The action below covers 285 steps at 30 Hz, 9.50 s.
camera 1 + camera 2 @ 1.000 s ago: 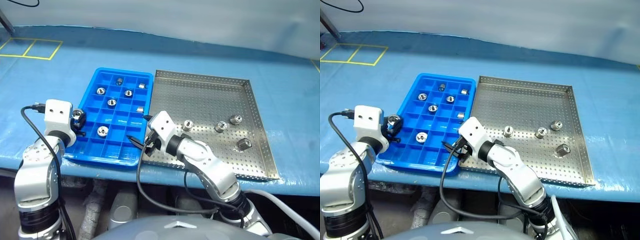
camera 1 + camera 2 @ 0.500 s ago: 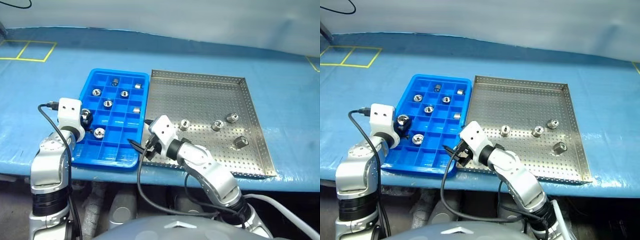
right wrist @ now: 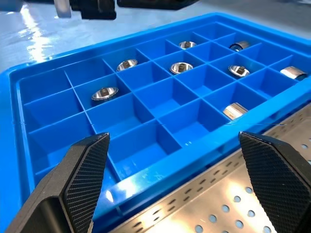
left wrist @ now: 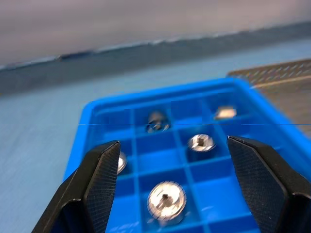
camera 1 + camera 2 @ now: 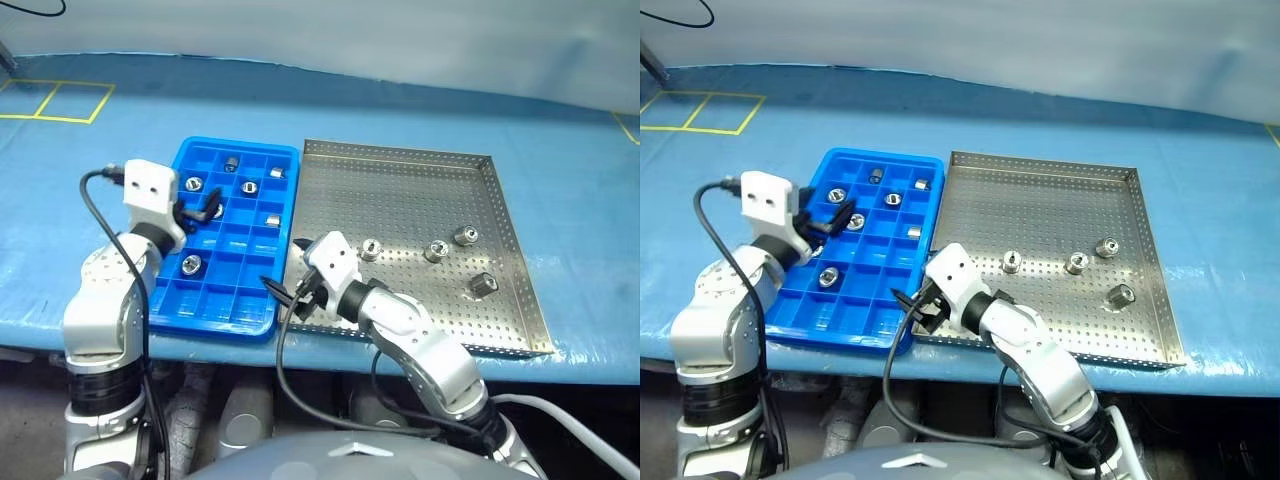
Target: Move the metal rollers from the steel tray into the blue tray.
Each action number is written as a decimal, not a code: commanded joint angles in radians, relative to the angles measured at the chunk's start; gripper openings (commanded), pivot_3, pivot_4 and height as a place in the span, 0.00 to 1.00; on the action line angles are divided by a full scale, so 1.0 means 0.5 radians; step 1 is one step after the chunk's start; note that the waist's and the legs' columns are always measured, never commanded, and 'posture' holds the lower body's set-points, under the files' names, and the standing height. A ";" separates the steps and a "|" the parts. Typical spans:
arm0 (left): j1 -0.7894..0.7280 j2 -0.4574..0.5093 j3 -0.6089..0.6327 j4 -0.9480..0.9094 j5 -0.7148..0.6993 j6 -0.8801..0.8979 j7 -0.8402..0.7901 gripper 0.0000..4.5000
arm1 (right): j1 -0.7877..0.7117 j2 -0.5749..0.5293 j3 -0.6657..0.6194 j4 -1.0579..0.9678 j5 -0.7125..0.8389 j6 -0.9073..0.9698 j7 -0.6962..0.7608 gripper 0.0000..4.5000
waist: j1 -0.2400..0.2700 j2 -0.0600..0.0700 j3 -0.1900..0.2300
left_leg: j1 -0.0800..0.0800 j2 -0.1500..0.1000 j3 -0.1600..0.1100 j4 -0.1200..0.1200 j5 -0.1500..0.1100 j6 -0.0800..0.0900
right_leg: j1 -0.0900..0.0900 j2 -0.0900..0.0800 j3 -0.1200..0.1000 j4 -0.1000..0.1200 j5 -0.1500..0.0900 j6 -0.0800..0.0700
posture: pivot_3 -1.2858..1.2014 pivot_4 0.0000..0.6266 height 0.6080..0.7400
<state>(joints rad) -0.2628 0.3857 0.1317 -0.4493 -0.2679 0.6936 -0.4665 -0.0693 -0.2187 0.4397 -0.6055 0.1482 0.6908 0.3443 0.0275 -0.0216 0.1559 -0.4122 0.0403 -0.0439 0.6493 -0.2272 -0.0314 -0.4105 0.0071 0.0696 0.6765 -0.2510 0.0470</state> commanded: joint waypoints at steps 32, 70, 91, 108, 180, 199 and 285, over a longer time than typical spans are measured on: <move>-1.139 -0.354 -1.212 2.129 0.698 -0.987 -1.117 0.74 | 0.614 -0.202 -0.362 -0.496 -0.032 0.088 -0.257 1.00 | -0.300 0.002 0.001 | -0.001 0.002 0.001 0.002 -0.002 0.003 | -0.002 0.006 0.006 0.002 -0.001 0.003 | 0.45 0.24 1.00; 0.748 -0.077 0.438 -1.086 0.313 0.889 0.116 0.38 | -0.440 0.142 0.185 0.387 0.035 -0.183 0.324 1.00 | 0.081 0.003 0.003 | 0.003 0.003 -0.007 0.001 0.000 0.000 | 0.003 0.004 -0.004 0.003 -0.002 -0.001 | 0.66 0.24 1.00; 1.027 -0.062 0.426 -1.069 0.392 1.173 0.439 0.38 | -0.433 0.207 0.212 0.497 0.026 -0.227 0.397 1.00 | 0.164 0.003 0.003 | 0.004 0.006 -0.009 -0.006 0.001 -0.002 | 0.000 0.005 -0.007 0.004 -0.011 -0.019 | 0.66 0.24 1.00; 0.560 -0.036 0.275 -0.880 0.197 0.833 0.285 1.00 | -0.334 0.173 0.129 0.344 0.007 -0.196 0.286 1.00 | 0.135 0.003 0.003 | 0.002 0.006 -0.008 -0.006 0.001 -0.004 | -0.001 0.005 -0.007 0.003 -0.012 -0.020 | 0.61 0.24 1.00; -0.200 -0.155 -1.112 0.374 0.114 -0.322 -0.624 1.00 | -1.099 0.405 -1.675 1.123 -0.109 0.766 -1.200 1.00 | -0.289 0.022 0.004 | 0.001 0.001 0.014 -0.005 -0.003 0.006 | -0.007 0.005 0.019 0.003 0.000 0.004 | 0.49 0.24 1.00; -0.187 -0.140 -1.105 0.353 0.097 -0.302 -0.603 1.00 | -1.095 0.313 -1.559 1.175 -0.179 0.740 -1.206 0.07 | -0.286 0.024 0.004 | 0.001 0.001 0.015 -0.005 -0.003 0.006 | -0.007 0.005 0.021 0.002 0.000 0.004 | 0.49 0.24 1.00; 0.077 0.001 -0.757 -0.143 -0.125 -0.199 -0.497 1.00 | -1.115 0.544 -1.043 0.664 0.186 0.818 -0.733 0.24 | -0.234 0.033 0.010 | -0.001 0.004 0.016 -0.009 -0.004 0.008 | -0.012 0.008 0.021 0.001 0.000 0.004 | 0.53 0.24 1.00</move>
<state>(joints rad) -0.2391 0.3733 -0.3006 -0.4435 -0.2980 0.5895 -0.7287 -0.6172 0.0435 -0.1211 -0.2428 0.2219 1.1183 -0.0445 -0.0896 -0.0052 0.1607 -0.4128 0.0427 -0.0355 0.6451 -0.2292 -0.0273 -0.4166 0.0109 0.0803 0.6768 -0.2512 0.0490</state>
